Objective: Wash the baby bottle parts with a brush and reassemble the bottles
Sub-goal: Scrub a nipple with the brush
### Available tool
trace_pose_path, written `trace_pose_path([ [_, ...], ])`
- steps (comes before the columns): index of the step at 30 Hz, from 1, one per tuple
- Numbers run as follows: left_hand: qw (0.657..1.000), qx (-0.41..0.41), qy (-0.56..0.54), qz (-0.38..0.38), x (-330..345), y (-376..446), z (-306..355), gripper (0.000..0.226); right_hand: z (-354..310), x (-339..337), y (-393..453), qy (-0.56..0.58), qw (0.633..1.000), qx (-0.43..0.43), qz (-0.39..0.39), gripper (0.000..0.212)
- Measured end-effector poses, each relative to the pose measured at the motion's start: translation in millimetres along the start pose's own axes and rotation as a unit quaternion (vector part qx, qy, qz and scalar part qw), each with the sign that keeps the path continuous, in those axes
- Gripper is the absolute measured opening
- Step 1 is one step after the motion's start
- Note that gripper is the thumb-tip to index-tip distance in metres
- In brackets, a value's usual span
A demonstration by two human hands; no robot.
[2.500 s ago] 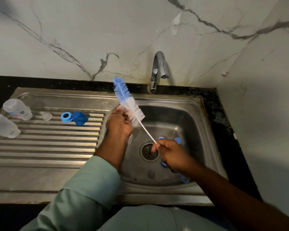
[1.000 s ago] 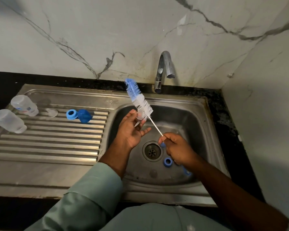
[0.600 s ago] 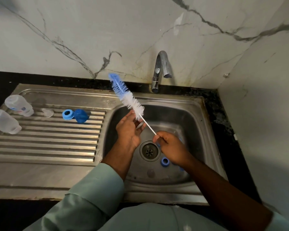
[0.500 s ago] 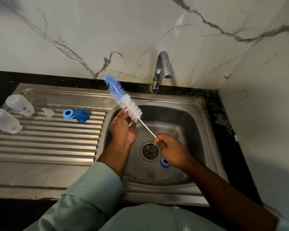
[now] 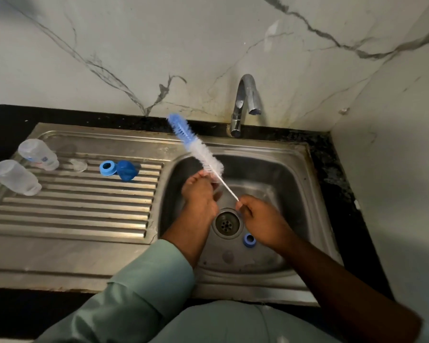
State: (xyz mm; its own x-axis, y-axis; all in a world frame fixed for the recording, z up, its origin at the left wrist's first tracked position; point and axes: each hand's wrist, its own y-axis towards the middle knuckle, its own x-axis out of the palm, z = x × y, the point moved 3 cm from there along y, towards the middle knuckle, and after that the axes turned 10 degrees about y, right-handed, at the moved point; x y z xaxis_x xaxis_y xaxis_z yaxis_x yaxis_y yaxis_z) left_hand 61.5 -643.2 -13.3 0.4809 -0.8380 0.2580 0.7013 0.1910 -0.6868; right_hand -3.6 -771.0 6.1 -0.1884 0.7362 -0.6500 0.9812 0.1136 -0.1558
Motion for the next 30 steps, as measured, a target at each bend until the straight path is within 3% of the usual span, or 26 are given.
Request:
trace_pose_path([
  [3, 0.999, -0.023, -0.037, -0.003, 6, -6, -6, 0.024, -9, 6, 11, 0.009, 1.0, 0.019, -0.005, 0.019],
  [8, 0.99, -0.037, -0.124, 0.062, -12, 19, 13, 0.033, -5, 3, -20, -0.036, 0.998, 0.017, -0.046, 0.016],
  [13, 0.997, -0.03, -0.065, 0.023, -3, 9, 7, 0.021, -6, 7, 0, -0.02, 0.999, 0.015, -0.027, 0.014],
  [18, 0.988, -0.022, -0.153, 0.005, -16, 25, 29, 0.028, -6, -2, -15, 0.0, 0.997, 0.001, -0.072, 0.019],
  [22, 0.999, -0.036, -0.029, -0.012, -4, 15, 19, 0.026, -12, 4, -1, 0.007, 0.999, -0.001, -0.037, 0.018],
  [26, 0.998, -0.034, -0.041, -0.028, -18, 11, 48, 0.037, -1, 0, -24, 0.018, 0.998, -0.016, -0.059, 0.018],
  [30, 0.996, -0.054, -0.04, -0.059, -7, 6, 22, 0.036, -7, 4, -9, 0.032, 0.998, -0.015, -0.053, 0.018],
])
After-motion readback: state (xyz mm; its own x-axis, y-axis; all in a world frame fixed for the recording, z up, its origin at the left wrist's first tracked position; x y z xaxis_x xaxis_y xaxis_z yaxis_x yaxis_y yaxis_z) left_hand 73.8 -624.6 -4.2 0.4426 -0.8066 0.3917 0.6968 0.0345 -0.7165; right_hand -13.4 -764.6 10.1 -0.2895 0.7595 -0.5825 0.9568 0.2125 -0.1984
